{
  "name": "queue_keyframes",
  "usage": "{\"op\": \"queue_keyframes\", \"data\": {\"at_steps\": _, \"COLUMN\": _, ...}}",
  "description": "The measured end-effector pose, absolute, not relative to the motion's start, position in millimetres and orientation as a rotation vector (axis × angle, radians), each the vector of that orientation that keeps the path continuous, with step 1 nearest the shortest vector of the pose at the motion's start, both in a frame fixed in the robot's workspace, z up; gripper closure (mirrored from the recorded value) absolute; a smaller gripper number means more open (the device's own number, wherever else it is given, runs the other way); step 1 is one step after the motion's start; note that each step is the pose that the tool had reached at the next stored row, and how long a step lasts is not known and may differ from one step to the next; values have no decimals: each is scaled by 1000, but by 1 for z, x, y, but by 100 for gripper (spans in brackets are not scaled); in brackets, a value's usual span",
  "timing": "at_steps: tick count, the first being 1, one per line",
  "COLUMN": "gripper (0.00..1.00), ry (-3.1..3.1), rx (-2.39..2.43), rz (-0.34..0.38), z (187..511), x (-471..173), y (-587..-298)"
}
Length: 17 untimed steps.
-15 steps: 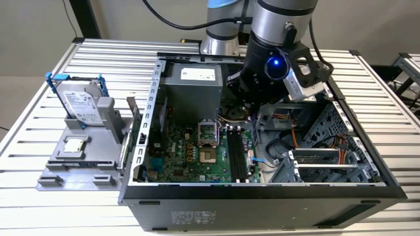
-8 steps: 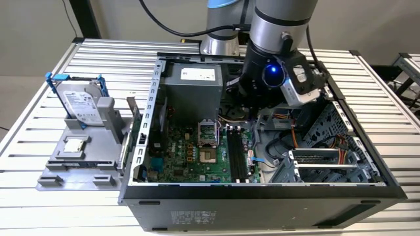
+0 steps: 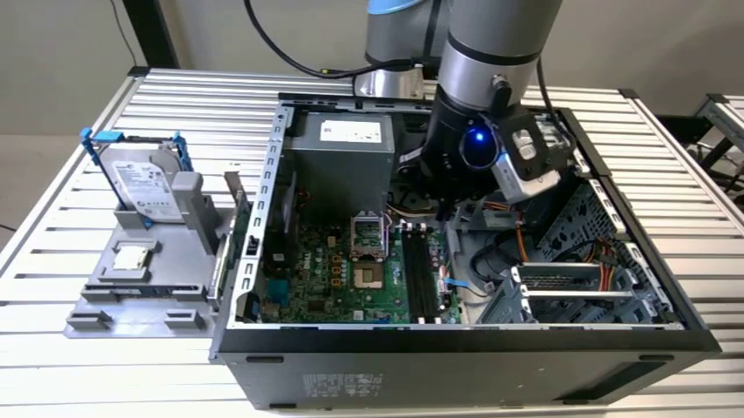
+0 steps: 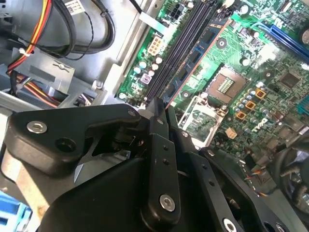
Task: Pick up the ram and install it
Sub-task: 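Insert the ram into the slot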
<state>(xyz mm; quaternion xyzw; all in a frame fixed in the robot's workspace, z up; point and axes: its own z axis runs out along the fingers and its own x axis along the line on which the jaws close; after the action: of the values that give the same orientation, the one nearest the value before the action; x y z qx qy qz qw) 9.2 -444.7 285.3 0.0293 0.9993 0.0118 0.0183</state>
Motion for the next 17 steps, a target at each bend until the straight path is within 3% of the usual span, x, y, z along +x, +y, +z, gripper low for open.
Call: {"op": "queue_keyframes", "data": {"at_steps": 17, "gripper": 100, "ry": 3103, "rx": 91, "rz": 36, "z": 264, "x": 9, "y": -450}}
